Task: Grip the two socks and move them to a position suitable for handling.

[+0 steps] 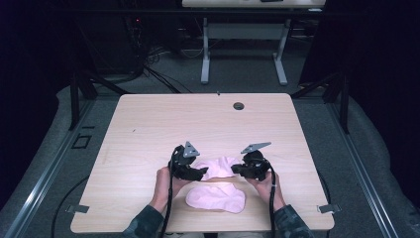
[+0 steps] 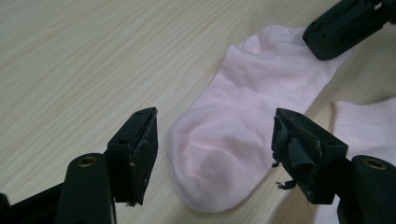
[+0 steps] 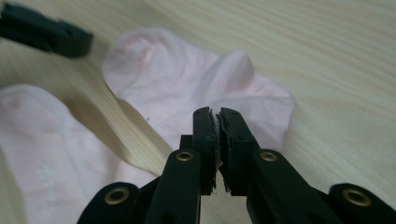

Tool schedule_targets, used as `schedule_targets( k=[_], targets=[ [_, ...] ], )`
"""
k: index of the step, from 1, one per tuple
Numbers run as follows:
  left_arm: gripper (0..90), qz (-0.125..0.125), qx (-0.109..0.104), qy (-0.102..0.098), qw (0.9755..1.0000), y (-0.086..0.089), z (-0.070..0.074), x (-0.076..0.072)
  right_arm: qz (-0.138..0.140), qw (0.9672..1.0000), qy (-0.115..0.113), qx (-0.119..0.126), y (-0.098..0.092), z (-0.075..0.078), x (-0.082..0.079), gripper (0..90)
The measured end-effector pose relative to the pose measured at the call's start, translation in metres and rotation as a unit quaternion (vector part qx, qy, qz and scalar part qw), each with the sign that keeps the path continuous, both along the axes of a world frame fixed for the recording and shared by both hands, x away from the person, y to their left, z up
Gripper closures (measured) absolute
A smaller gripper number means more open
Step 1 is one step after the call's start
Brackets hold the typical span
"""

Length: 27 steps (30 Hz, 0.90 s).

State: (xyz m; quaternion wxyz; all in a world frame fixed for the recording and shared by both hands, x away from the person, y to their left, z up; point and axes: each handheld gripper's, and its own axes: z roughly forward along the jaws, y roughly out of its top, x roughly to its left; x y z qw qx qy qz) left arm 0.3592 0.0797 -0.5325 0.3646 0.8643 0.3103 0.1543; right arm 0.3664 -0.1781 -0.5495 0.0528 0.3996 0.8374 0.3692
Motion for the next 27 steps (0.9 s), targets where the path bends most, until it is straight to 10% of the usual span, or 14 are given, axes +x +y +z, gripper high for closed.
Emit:
schedule_targets(
  k=[17, 27],
  targets=[
    [33.0, -0.074, 0.035, -0.023, 0.9964, -0.057, -0.006, -0.020, -0.032, 0.9975, 0.027, 0.057, -0.003, 0.030, -0.006, 84.8],
    [86.0, -0.099, 0.027, -0.021, 0.9945, -0.068, -0.011, -0.016, -0.033, 0.9950, 0.036, 0.088, -0.006, 0.030, -0.008, 84.0]
  ],
)
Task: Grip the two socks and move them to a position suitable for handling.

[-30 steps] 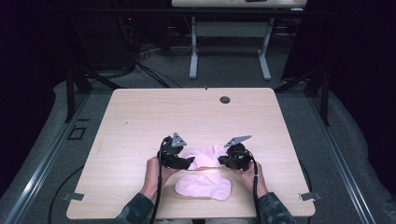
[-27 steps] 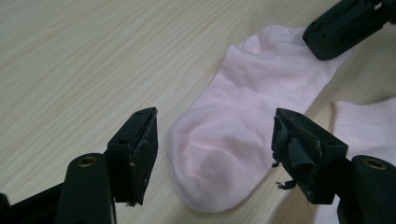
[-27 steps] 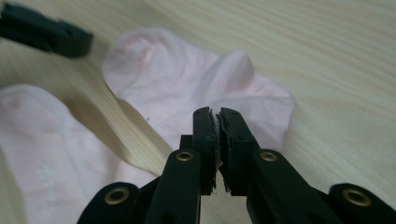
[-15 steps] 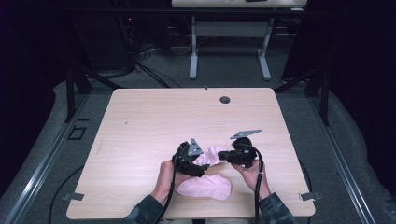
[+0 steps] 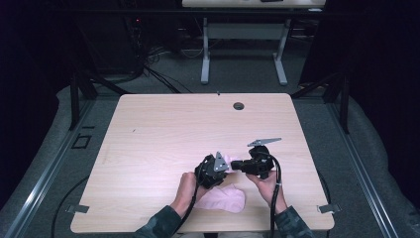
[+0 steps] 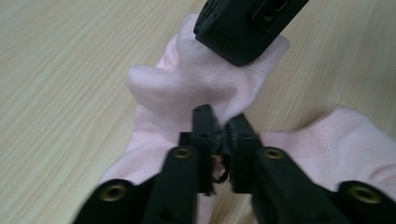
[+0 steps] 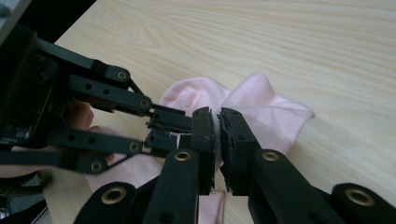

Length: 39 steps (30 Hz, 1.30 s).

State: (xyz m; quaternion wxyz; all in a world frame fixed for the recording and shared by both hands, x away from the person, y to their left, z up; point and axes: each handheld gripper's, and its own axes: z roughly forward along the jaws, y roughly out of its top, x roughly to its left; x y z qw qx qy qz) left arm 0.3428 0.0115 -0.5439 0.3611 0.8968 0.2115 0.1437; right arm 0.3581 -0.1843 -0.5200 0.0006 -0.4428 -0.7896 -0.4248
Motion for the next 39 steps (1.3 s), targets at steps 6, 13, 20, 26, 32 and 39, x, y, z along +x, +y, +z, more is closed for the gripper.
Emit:
schedule_targets(
  k=[6, 13, 20, 26, 32, 39],
  targets=[
    [88.6, -0.003, -0.020, 0.031, 0.9993, 0.006, 0.009, 0.009, 0.004, 0.9993, -0.034, -0.016, -0.006, 0.001, -0.005, 76.5],
    [88.5, 0.012, -0.044, 0.070, 0.9965, 0.010, 0.020, 0.023, 0.024, 0.9874, -0.138, -0.074, -0.011, 0.010, -0.027, 53.9],
    [88.3, 0.024, -0.051, 0.091, 0.9943, 0.009, 0.027, 0.030, 0.048, 0.9663, -0.200, -0.155, 0.022, 0.000, -0.050, 44.5],
    [87.5, 0.013, -0.052, 0.091, 0.9944, 0.014, 0.031, 0.031, 0.021, 0.9621, -0.226, -0.151, 0.026, -0.006, -0.042, 77.8],
    [62.6, 0.015, -0.058, 0.071, 0.9957, 0.023, 0.025, 0.022, 0.024, 0.9735, -0.197, -0.114, 0.016, 0.012, -0.034, 86.5],
    [45.7, 0.047, -0.030, 0.019, 0.9983, 0.028, 0.007, -0.007, 0.010, 0.9863, -0.143, -0.082, 0.012, 0.035, -0.030, 86.7]
  ],
)
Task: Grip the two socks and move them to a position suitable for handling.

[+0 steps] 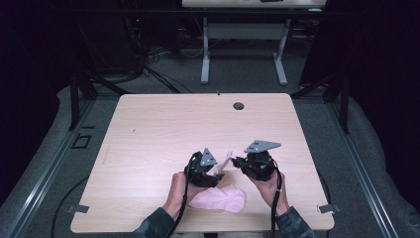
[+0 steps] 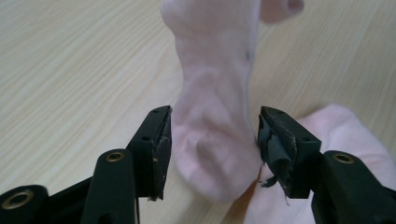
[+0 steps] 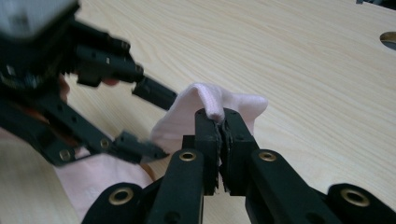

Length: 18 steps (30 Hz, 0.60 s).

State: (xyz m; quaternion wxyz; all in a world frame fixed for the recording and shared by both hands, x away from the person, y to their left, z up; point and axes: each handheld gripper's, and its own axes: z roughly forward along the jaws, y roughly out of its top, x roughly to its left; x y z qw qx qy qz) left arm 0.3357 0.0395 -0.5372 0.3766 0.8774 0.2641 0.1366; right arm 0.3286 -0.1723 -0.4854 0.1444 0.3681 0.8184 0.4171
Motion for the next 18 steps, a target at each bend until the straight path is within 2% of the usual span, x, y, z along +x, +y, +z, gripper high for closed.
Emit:
schedule_targets(
  k=[2, 3, 5, 8, 10, 12, 13, 14, 15, 16, 17, 18],
  targets=[
    [46.3, 0.011, 0.005, -0.009, 0.9999, 0.000, -0.005, -0.003, -0.003, 0.9999, 0.009, 0.006, 0.001, 0.003, 0.000, 86.7],
    [48.9, 0.011, 0.001, -0.003, 0.9999, 0.001, -0.008, -0.004, -0.002, 0.9999, 0.012, 0.007, 0.001, 0.005, 0.000, 86.6],
    [56.8, 0.017, 0.012, 0.002, 0.9998, 0.000, -0.013, -0.003, -0.005, 0.9998, 0.017, 0.012, 0.002, 0.007, 0.000, 86.7],
    [75.4, 0.005, 0.002, 0.017, 0.9998, 0.004, -0.018, 0.002, -0.006, 0.9995, 0.025, 0.016, 0.001, 0.008, 0.000, 86.7],
    [87.5, -0.001, -0.005, 0.027, 0.9996, 0.009, -0.014, 0.003, -0.006, 0.9992, 0.032, 0.025, -0.003, 0.008, 0.000, 86.6],
    [88.0, -0.015, -0.009, 0.053, 0.9984, 0.015, -0.005, 0.005, -0.008, 0.9984, 0.046, 0.031, -0.009, 0.008, -0.001, 86.6],
    [88.1, -0.020, -0.011, 0.066, 0.9975, 0.019, 0.004, 0.005, -0.009, 0.9978, 0.055, 0.037, -0.012, 0.009, -0.003, 86.6],
    [88.1, -0.029, -0.011, 0.091, 0.9953, 0.022, 0.011, 0.007, -0.006, 0.9968, 0.067, 0.042, -0.019, 0.010, -0.005, 86.6],
    [88.0, -0.036, -0.008, 0.109, 0.9934, 0.025, 0.018, 0.008, -0.009, 0.9955, 0.080, 0.049, -0.023, 0.010, -0.006, 86.6],
    [88.0, -0.036, -0.008, 0.109, 0.9934, 0.025, 0.018, 0.008, -0.011, 0.9945, 0.090, 0.052, -0.027, 0.009, -0.005, 86.4],
    [87.8, -0.050, 0.005, 0.154, 0.9869, 0.027, 0.028, 0.017, -0.014, 0.9930, 0.108, 0.045, -0.031, 0.006, -0.001, 86.2],
    [87.6, -0.053, 0.004, 0.172, 0.9837, 0.027, 0.029, 0.023, -0.019, 0.9906, 0.126, 0.050, -0.033, 0.001, 0.006, 85.8]
  ],
)
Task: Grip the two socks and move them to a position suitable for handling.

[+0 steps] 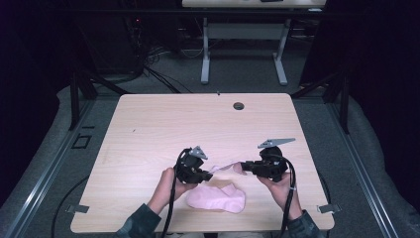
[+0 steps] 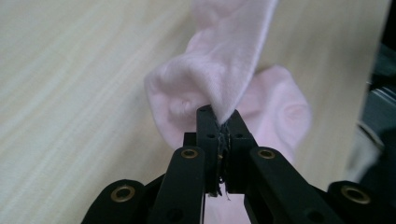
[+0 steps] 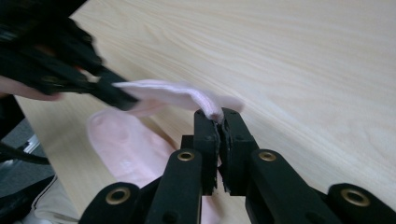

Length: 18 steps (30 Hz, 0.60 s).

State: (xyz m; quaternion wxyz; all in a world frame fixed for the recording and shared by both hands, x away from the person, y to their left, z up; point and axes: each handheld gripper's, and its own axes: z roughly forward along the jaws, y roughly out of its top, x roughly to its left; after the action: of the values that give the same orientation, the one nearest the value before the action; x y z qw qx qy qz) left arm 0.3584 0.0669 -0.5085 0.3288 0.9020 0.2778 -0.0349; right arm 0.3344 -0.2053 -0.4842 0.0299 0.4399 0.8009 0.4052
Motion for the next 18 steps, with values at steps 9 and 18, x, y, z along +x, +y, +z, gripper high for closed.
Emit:
schedule_targets(
  k=[9, 18],
  targets=[
    [69.7, 0.051, 0.040, 0.014, 0.9978, -0.002, -0.014, 0.042, -0.024, 0.9958, 0.036, -0.081, 0.010, -0.056, 0.064, 66.2],
    [48.4, 0.124, 0.045, -0.026, 0.9909, 0.016, -0.027, 0.062, -0.031, 0.9935, -0.004, -0.109, 0.015, -0.058, 0.081, 62.8]
  ],
)
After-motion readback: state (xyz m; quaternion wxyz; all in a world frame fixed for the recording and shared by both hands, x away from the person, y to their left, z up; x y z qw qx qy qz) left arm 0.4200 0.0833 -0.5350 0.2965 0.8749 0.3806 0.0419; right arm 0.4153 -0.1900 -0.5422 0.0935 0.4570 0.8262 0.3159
